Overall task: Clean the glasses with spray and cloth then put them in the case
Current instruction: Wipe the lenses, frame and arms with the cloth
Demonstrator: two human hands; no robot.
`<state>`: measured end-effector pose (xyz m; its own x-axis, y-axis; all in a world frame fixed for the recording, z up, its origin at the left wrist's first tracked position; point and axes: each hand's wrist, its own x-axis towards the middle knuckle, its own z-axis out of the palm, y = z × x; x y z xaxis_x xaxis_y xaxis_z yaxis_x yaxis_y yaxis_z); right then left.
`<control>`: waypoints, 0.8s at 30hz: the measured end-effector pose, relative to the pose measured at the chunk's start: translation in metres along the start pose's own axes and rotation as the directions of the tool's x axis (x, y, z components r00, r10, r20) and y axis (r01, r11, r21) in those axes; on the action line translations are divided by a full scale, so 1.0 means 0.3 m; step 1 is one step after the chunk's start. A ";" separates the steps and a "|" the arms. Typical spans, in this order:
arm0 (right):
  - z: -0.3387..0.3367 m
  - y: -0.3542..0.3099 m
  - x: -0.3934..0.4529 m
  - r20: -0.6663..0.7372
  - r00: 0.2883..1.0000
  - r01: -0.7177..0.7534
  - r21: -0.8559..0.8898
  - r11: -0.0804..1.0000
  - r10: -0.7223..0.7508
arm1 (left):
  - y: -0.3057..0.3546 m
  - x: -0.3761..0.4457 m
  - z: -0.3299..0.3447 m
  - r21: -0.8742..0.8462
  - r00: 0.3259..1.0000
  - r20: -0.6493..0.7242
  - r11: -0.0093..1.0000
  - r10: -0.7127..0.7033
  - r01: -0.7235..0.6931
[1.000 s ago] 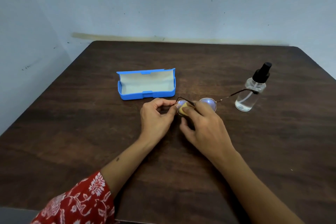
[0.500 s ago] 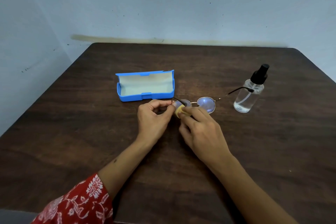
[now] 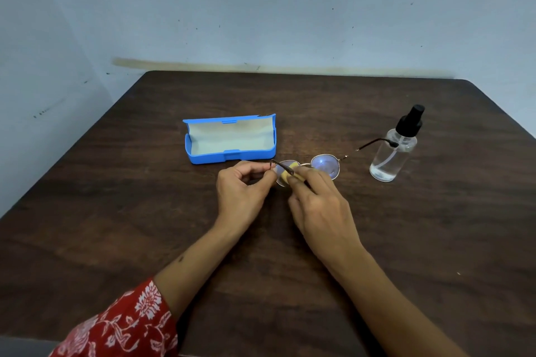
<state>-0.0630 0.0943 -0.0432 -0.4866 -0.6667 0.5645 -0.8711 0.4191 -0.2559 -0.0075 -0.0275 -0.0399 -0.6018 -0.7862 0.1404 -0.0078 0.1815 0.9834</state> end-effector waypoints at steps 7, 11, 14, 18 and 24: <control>0.007 -0.008 0.001 -0.002 0.999 0.033 0.022 0.999 -0.033 | 0.008 -0.006 -0.010 0.044 1.000 0.004 0.999 0.008 -0.008; 0.008 -0.014 -0.001 -0.025 0.998 0.057 0.009 0.998 -0.056 | 0.005 -0.011 -0.017 0.043 1.000 0.002 0.999 0.017 -0.017; 0.011 -0.021 -0.002 -0.051 0.995 0.087 0.035 0.996 -0.085 | 0.001 -0.009 -0.019 0.059 1.000 0.000 0.998 0.026 -0.026; 0.011 -0.015 0.002 -0.047 0.998 0.040 -0.001 0.999 -0.040 | -0.001 -0.008 -0.022 0.044 1.000 -0.010 0.999 0.013 -0.013; 0.010 -0.016 0.003 -0.035 0.996 0.078 0.028 0.997 -0.077 | 0.006 -0.010 -0.021 0.031 1.000 -0.019 1.000 -0.003 0.004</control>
<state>-0.0594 0.0900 -0.0438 -0.4153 -0.6748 0.6100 -0.9080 0.3481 -0.2331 -0.0007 -0.0284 -0.0378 -0.5867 -0.7977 0.1395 -0.0347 0.1970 0.9798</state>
